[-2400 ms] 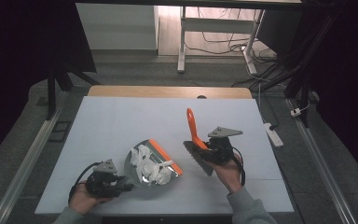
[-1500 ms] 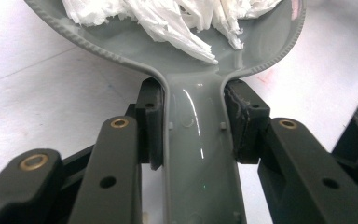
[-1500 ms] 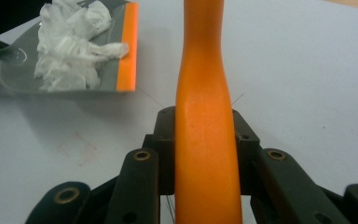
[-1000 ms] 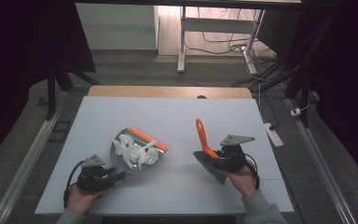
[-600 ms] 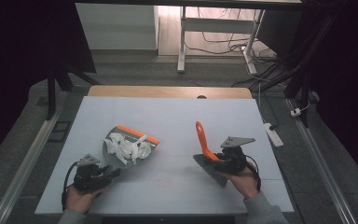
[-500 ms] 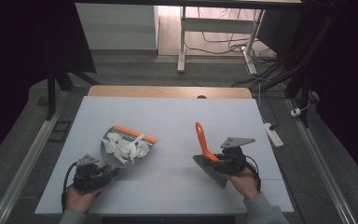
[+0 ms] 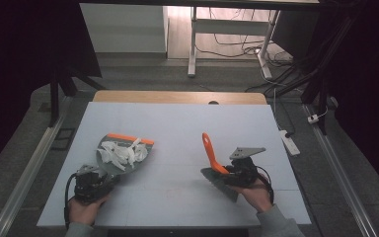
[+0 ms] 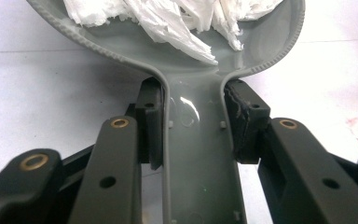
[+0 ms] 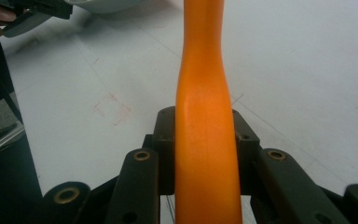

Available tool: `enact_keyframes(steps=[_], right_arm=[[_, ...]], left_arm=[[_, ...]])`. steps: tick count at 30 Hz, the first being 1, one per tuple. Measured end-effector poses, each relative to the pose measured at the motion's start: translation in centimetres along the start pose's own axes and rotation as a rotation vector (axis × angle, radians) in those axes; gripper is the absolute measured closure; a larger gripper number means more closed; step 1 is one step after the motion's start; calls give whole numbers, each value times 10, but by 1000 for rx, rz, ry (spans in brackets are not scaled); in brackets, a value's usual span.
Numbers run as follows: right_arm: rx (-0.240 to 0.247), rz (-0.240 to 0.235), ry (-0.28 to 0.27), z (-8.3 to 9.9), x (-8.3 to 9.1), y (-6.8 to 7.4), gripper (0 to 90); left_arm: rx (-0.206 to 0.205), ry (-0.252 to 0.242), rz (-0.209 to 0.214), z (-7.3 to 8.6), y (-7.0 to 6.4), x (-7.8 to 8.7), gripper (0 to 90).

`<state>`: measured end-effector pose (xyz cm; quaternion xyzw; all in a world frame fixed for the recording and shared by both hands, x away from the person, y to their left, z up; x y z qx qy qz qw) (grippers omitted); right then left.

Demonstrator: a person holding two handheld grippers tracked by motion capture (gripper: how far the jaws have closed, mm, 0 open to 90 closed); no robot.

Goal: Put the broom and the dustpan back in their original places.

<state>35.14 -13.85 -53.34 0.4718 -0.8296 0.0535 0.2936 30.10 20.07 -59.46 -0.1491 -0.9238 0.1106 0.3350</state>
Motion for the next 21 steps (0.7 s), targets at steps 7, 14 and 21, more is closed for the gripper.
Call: enact_keyframes(steps=[7,14,21], right_arm=[[-1,-20,21,4,-3,4,702],[-30,-25,66,16,-14,-3,703],[-78,15,82,21,-14,-24,699]], left_arm=[[35,9,-45,2,6,-5,611],[54,30,-72,5,12,-10,611],[55,42,-78,8,12,-13,609]])
Point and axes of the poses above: each handheld gripper's, and its own axes: x roughly backward along the jaws, z roughly out of its underside, y roughly to its left, the point moved 10 cm from there along -x, roughly forward along the jaws, and after that the axes turned 8 degrees about -y, right-handed, at the moved point
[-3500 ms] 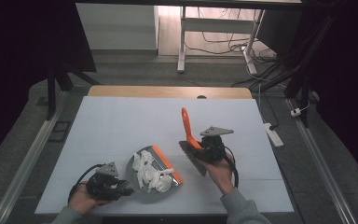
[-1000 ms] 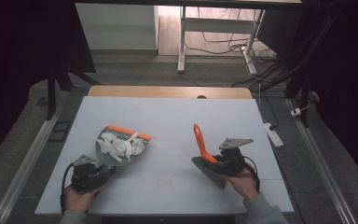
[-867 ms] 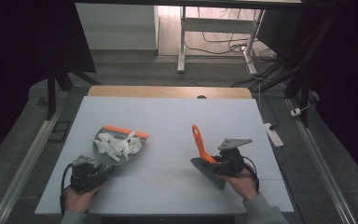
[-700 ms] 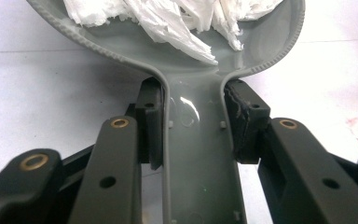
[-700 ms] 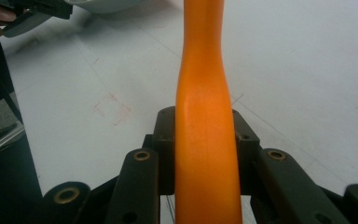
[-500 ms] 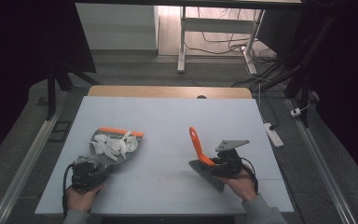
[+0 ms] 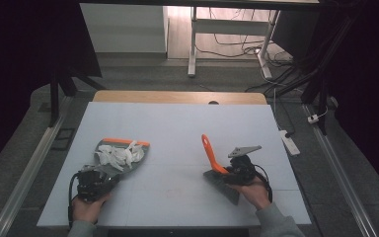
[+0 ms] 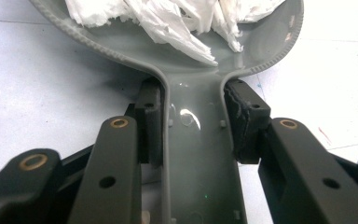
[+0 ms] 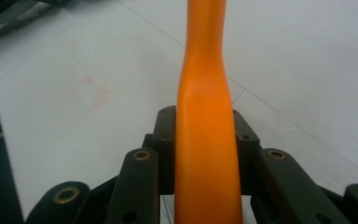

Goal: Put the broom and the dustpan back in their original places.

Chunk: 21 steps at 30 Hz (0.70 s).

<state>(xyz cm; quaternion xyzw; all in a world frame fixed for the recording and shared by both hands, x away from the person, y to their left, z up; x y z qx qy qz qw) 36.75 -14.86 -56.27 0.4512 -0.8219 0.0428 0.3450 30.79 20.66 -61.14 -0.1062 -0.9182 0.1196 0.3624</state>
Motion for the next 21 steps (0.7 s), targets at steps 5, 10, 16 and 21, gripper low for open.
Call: enact_keyframes(steps=[5,10,16,21], right_arm=[[-2,16,15,1,-3,-12,685],[-24,19,24,4,-4,-24,668],[-21,41,35,6,-6,-36,595],[-1,70,54,9,-10,-43,503]], left_arm=[[7,2,13,0,0,0,605],[1,6,19,1,-1,0,593],[-5,13,23,2,-2,-1,562],[-7,17,27,2,-2,-1,482]])
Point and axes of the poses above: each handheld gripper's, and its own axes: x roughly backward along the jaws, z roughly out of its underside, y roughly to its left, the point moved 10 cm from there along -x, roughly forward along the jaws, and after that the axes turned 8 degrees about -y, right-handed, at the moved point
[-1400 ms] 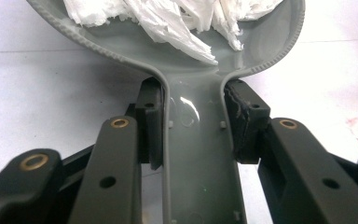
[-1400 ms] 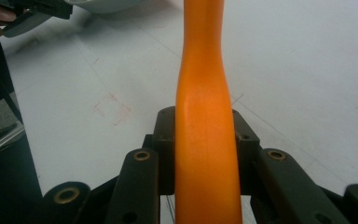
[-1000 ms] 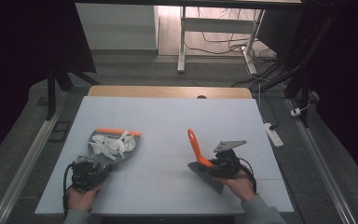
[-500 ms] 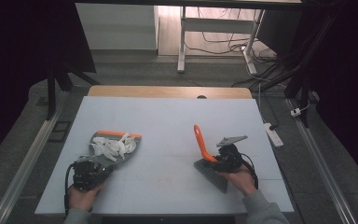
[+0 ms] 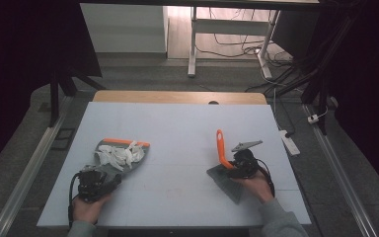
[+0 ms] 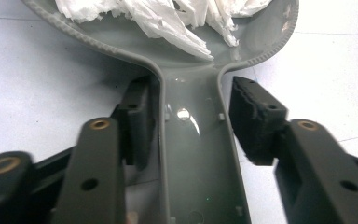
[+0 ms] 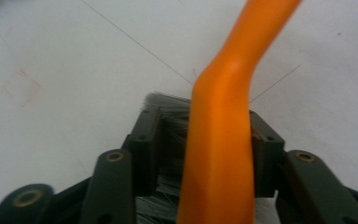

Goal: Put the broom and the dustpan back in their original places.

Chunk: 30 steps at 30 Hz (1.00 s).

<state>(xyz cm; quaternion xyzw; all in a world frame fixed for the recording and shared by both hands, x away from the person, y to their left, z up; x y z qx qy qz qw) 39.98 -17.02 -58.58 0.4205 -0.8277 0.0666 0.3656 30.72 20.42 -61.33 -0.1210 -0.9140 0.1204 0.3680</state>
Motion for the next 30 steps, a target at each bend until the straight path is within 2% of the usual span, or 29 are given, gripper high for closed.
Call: enact_keyframes(steps=[2,4,8,11,15,18,21,23,25,28,30], right_arm=[[9,31,8,1,-1,-5,452],[28,82,28,3,-1,-10,407],[44,121,3,1,3,-16,426],[38,121,0,1,5,-16,424],[67,141,-26,-2,10,-15,429],[90,140,-46,-5,15,-12,434],[115,130,-67,-7,20,-8,439],[126,117,-81,-7,23,-4,441],[140,107,-96,-7,27,-2,445],[155,95,-111,-5,32,2,446],[169,85,-120,-3,35,6,446]], left_arm=[[-5,-1,-2,0,0,0,438],[-15,-1,-1,0,-1,2,387],[-36,-12,1,-1,-4,5,320],[-58,-22,10,-1,-6,10,295],[-94,-39,10,-3,-8,18,285],[-120,-46,17,-4,-10,24,285],[-164,-55,27,-6,-13,29,291],[-198,-56,45,-8,-16,33,309],[-230,-51,93,-8,-20,35,332],[-257,-51,156,-8,-24,36,337],[-272,-54,182,-9,-25,35,337]])
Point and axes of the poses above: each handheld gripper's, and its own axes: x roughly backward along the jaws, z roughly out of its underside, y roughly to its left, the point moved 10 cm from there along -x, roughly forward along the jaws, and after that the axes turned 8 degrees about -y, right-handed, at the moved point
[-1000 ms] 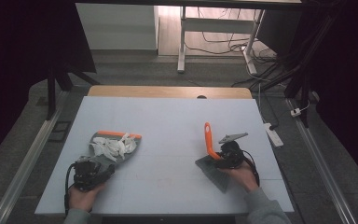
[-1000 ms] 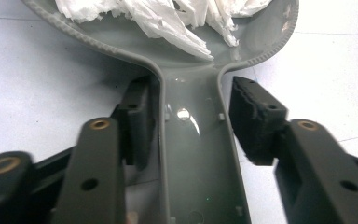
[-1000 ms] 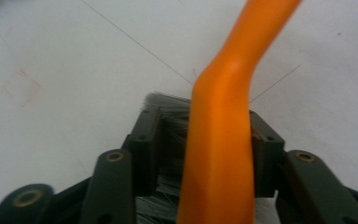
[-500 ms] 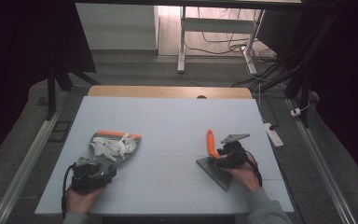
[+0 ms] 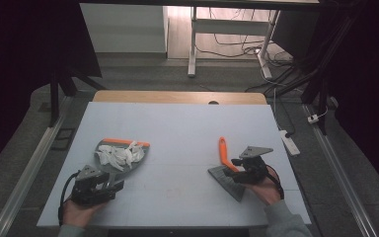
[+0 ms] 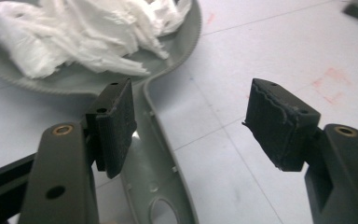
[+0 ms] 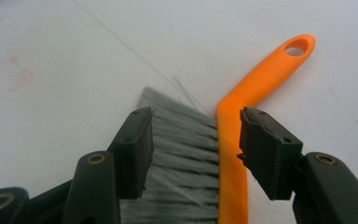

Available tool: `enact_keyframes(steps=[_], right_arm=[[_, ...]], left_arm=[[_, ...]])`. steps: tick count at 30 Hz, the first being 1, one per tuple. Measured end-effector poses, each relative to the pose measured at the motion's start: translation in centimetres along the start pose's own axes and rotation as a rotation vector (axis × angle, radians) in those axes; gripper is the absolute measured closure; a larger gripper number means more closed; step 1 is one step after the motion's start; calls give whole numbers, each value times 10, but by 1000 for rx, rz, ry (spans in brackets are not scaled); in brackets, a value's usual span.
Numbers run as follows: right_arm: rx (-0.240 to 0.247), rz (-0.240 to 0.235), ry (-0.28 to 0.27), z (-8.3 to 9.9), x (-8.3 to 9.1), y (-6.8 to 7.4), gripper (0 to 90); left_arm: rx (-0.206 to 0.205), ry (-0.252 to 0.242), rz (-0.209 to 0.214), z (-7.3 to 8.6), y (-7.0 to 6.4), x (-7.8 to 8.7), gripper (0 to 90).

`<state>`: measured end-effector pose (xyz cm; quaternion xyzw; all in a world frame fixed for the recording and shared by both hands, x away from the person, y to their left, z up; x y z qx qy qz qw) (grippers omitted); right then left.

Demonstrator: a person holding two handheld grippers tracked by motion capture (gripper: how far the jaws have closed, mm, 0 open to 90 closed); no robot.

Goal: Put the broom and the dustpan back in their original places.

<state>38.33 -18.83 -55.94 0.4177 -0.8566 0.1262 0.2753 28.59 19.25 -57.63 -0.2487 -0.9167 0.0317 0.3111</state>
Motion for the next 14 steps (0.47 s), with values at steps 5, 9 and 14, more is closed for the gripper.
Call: enact_keyframes(steps=[5,9,14], right_arm=[[26,2,-13,4,9,8,446],[27,2,-38,4,15,11,446],[33,-11,-66,3,18,15,446]], left_arm=[[-25,-7,37,-3,1,-3,331],[-37,4,58,-4,2,-7,332],[-42,15,72,-4,1,-9,331]])
Point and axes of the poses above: each handheld gripper's, and its own axes: x roughly backward along the jaws, z roughly out of its underside, y roughly to its left, the point moved 10 cm from there along -x, roughly forward along the jaws, and after that the axes turned 8 degrees about -y, right-handed, at the moved point
